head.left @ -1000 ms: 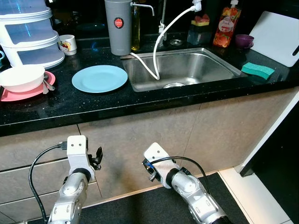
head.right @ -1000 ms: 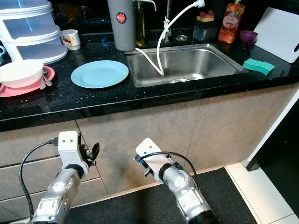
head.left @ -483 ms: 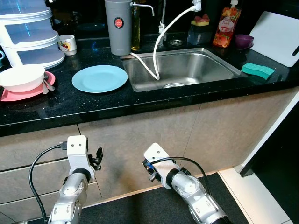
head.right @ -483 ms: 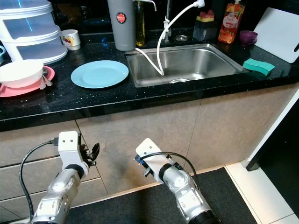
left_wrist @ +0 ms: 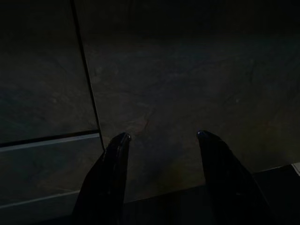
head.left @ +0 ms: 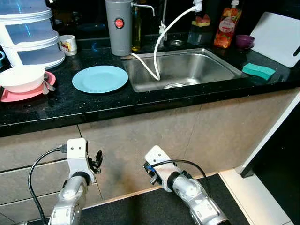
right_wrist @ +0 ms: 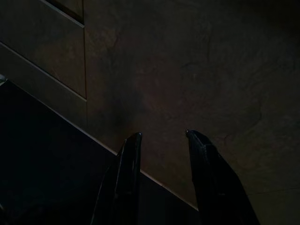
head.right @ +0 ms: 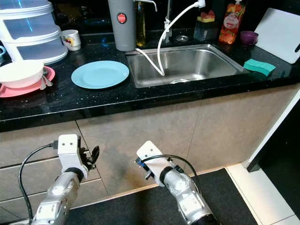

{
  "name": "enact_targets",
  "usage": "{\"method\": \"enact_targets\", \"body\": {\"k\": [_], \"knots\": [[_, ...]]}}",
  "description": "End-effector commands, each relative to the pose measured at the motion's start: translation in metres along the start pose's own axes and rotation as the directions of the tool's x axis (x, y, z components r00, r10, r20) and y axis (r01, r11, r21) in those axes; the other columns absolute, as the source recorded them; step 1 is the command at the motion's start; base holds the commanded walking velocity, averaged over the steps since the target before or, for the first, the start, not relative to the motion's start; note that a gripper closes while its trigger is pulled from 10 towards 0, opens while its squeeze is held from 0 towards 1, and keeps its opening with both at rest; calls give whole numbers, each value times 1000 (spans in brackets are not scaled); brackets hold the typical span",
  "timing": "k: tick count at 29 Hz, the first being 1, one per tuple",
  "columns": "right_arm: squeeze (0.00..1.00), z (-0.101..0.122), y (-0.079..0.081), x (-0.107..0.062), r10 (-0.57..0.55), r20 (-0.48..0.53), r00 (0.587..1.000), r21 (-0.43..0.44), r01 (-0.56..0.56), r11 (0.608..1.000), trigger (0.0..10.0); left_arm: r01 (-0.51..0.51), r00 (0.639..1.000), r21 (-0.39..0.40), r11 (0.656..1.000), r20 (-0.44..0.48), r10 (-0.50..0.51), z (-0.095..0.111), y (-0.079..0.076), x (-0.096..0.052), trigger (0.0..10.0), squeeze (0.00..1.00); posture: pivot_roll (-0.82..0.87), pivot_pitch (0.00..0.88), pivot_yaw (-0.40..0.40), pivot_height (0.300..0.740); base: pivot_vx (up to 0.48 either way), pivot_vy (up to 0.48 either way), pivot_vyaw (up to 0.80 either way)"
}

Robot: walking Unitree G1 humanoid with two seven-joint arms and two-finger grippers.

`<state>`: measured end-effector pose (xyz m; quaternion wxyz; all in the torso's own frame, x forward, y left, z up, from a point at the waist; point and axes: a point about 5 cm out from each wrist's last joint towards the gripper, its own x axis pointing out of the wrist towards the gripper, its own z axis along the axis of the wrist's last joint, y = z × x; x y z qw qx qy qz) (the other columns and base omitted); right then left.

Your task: Kitchen organization

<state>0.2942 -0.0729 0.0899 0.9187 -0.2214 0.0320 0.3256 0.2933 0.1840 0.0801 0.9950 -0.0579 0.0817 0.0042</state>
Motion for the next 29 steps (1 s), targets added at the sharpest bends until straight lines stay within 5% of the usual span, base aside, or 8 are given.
{"method": "enact_targets", "body": {"k": [1,29], "knots": [[0,1,0,-2,0,9,1000,-4,0,1000,10000,-6,1000,-3,1000,-20,6,-5,1,-3,10000,0,-48,77,17,740,0,0,0],[0,2,-5,0,0,5,1000,-4,0,1000,10000,-1,1000,0,1000,-17,1,-3,-1,2,10000,0,-61,95,24,740,0,0,0]]}}
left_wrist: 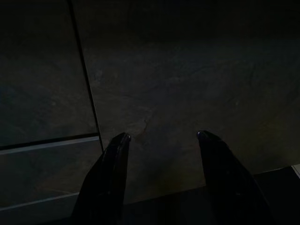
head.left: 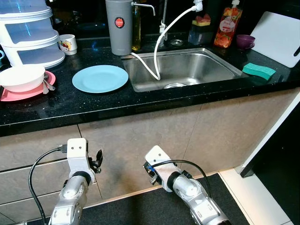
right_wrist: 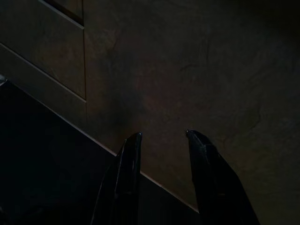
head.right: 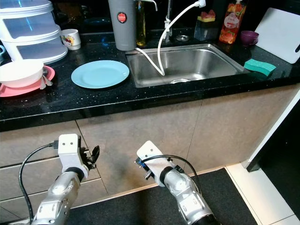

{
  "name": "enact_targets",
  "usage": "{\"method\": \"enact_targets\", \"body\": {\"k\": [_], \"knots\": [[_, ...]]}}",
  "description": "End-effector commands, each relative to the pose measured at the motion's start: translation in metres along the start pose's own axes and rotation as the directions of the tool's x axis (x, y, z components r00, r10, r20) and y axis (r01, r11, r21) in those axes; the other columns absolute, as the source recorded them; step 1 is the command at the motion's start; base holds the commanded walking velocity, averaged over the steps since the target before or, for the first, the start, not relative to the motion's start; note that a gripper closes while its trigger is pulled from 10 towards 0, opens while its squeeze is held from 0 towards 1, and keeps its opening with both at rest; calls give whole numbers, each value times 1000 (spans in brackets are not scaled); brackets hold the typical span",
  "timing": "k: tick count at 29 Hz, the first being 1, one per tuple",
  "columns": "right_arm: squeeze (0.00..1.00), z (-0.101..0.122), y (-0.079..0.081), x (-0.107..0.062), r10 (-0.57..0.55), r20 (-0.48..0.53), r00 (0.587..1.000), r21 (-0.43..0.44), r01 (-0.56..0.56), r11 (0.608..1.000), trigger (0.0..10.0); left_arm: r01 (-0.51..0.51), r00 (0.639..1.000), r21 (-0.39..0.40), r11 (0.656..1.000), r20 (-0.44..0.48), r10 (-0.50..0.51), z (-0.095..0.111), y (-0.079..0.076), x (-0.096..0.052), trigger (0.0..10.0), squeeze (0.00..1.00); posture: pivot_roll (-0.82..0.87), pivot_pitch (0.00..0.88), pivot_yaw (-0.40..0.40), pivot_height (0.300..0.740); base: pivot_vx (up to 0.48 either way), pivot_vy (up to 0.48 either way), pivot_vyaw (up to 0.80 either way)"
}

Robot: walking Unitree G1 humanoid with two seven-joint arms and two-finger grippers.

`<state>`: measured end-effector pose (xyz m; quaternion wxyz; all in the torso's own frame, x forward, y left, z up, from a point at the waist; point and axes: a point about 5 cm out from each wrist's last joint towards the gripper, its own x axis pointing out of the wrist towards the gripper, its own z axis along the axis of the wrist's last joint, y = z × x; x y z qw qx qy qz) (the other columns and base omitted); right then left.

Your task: Kitchen organization

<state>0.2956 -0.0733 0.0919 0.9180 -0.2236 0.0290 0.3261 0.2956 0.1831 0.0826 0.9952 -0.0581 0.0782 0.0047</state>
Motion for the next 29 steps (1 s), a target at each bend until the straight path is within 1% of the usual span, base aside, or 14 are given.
{"method": "enact_targets", "body": {"k": [1,12,22,25,29], "knots": [[0,1,-3,0,0,1,1000,2,0,1000,10000,-2,1000,1,1000,-22,2,-4,0,0,10000,0,-63,98,28,740,0,0,0],[0,2,-7,2,-2,1,1000,3,2,1000,10000,-6,1000,7,1000,-3,6,1,-1,2,10000,0,-63,117,25,740,0,0,0],[0,3,-6,1,-2,2,1000,0,2,1000,10000,-2,1000,3,1000,-11,2,-1,-1,2,10000,0,-61,121,34,740,0,0,0],[0,2,-8,1,-2,1,1000,1,2,1000,10000,10,1000,3,1000,-19,-10,-2,-5,4,10000,0,-69,129,34,740,0,0,0],[0,1,-8,0,-3,1,1000,1,3,1000,10000,0,1000,-5,1000,-17,0,-2,-4,4,10000,0,-69,129,35,740,0,0,0]]}}
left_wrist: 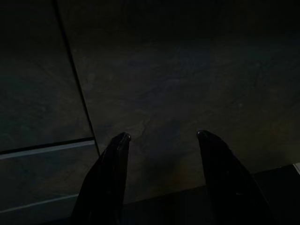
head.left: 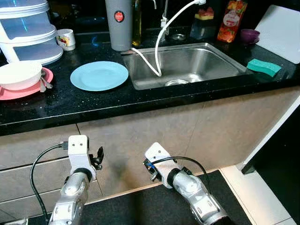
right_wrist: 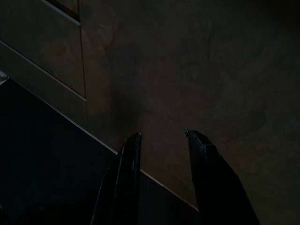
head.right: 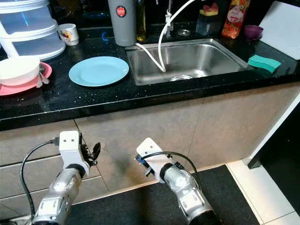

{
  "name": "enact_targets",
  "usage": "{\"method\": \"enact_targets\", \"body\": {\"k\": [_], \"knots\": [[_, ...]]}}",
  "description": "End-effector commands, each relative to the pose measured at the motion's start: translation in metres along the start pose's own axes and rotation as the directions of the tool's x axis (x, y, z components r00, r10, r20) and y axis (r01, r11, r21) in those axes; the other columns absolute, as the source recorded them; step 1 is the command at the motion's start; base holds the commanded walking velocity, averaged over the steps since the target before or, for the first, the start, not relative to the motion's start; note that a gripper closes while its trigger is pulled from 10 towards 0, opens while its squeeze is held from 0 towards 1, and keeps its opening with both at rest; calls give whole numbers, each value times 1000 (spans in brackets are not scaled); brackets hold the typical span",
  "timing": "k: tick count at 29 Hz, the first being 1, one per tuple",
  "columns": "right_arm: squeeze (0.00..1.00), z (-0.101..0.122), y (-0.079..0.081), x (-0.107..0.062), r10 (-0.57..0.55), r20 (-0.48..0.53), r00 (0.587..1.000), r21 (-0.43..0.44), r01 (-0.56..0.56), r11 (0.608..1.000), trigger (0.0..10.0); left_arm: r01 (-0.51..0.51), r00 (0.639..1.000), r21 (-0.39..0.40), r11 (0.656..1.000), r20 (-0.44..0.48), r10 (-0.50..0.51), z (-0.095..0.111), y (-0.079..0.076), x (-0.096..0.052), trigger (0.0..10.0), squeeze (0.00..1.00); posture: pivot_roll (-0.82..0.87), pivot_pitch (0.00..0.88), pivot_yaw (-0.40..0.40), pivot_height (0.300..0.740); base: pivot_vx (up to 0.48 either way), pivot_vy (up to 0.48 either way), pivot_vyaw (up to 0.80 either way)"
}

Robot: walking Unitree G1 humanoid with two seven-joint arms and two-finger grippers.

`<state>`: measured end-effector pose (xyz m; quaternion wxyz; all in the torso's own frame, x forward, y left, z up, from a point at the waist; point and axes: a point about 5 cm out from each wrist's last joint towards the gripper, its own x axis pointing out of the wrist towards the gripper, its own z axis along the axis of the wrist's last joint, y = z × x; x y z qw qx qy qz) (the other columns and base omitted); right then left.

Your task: Kitchen organization

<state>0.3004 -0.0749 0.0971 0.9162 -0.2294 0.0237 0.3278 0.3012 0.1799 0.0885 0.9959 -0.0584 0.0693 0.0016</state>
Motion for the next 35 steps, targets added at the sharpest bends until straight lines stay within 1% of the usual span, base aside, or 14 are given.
{"method": "enact_targets", "body": {"k": [1,8,13,20,28,35], "knots": [[0,-2,-2,-1,-4,-5,1000,15,4,1000,10000,-7,999,-4,1000,-33,7,-8,-1,-1,10000,0,-69,129,35,740,0,0,0],[0,-1,0,-3,-1,-3,1000,13,1,1000,10000,-8,999,-6,1000,-34,8,-8,1,-4,10000,0,-70,125,31,740,0,0,0],[0,-3,0,-4,-2,-4,1000,13,2,1000,10000,-17,999,-15,1000,-35,16,-10,2,-5,10000,0,-68,109,15,740,0,0,0],[0,-4,1,-5,0,-4,1000,13,0,1000,10000,-24,999,-21,999,-34,24,-11,2,-7,10000,0,-75,89,17,740,0,0,0],[0,-7,0,-5,-3,-11,1000,14,3,1000,10000,8,999,-4,1000,-40,-8,-13,-5,-4,10000,0,-85,52,24,740,0,0,0],[0,-8,1,-5,0,-11,1000,13,1,1000,10000,5,999,-10,1000,-39,-5,-13,-5,-3,10000,0,-89,31,26,740,0,0,0]]}}
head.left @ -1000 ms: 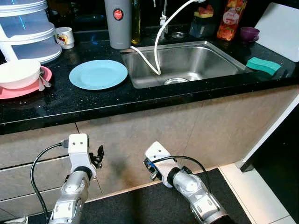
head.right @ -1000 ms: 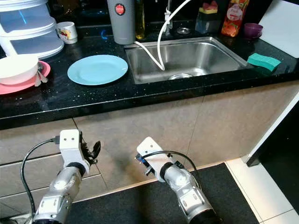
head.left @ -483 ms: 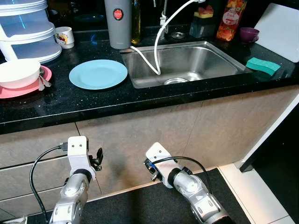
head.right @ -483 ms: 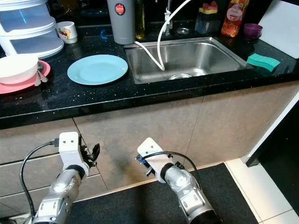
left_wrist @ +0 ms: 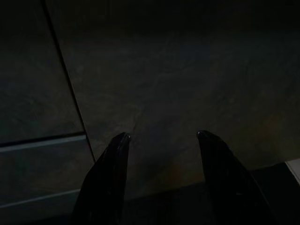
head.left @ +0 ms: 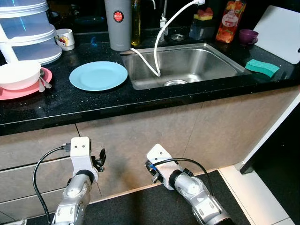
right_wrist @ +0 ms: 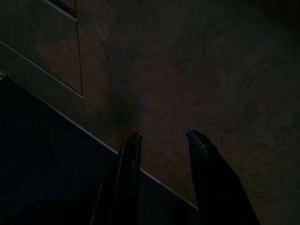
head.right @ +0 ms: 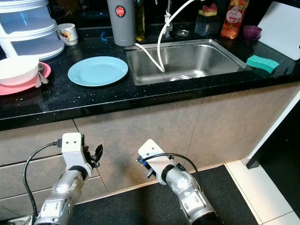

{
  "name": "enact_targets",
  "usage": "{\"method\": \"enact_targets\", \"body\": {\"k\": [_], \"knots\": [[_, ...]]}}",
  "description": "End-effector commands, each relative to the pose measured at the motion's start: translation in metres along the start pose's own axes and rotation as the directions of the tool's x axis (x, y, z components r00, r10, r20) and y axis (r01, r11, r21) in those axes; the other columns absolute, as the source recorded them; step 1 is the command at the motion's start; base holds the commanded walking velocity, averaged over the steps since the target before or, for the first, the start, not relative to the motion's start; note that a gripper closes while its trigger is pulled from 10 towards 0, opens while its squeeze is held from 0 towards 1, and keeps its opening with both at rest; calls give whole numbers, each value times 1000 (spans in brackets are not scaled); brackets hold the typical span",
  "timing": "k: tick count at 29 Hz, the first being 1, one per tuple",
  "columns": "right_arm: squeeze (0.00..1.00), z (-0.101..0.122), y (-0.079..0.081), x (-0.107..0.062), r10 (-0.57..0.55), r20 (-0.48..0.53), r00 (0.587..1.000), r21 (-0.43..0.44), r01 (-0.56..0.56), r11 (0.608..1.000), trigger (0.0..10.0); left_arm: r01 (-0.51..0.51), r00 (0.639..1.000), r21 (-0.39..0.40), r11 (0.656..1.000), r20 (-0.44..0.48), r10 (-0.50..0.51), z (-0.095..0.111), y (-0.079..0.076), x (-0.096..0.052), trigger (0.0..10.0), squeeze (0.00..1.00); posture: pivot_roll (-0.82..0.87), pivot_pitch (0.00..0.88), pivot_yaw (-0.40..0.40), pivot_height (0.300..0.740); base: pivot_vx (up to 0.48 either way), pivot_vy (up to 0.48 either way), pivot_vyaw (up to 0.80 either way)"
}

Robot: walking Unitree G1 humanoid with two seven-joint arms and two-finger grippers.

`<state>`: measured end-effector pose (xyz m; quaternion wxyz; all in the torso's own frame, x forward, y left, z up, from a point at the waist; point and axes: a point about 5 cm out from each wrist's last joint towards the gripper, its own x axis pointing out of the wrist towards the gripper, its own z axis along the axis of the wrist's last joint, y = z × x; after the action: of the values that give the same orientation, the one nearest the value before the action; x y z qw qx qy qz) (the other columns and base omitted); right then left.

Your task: Kitchen organization

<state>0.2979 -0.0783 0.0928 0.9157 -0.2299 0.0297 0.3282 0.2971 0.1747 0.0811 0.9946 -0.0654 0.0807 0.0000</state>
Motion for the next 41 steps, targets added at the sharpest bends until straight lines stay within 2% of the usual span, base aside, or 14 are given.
{"method": "enact_targets", "body": {"k": [1,20,41], "knots": [[0,-3,0,-1,-4,1,1000,9,4,1000,10000,3,1000,3,1000,-17,-2,-5,-1,0,10000,0,-89,31,26,740,0,0,0],[0,-1,2,0,-2,4,1000,9,2,1000,10000,-6,1000,-2,1000,-19,6,-7,5,-1,10000,0,-94,42,33,740,0,0,0],[0,-1,0,1,-4,5,1000,9,4,1000,10000,-2,1000,-1,1000,-16,2,-5,5,3,10000,0,-93,47,34,740,0,0,0]]}}
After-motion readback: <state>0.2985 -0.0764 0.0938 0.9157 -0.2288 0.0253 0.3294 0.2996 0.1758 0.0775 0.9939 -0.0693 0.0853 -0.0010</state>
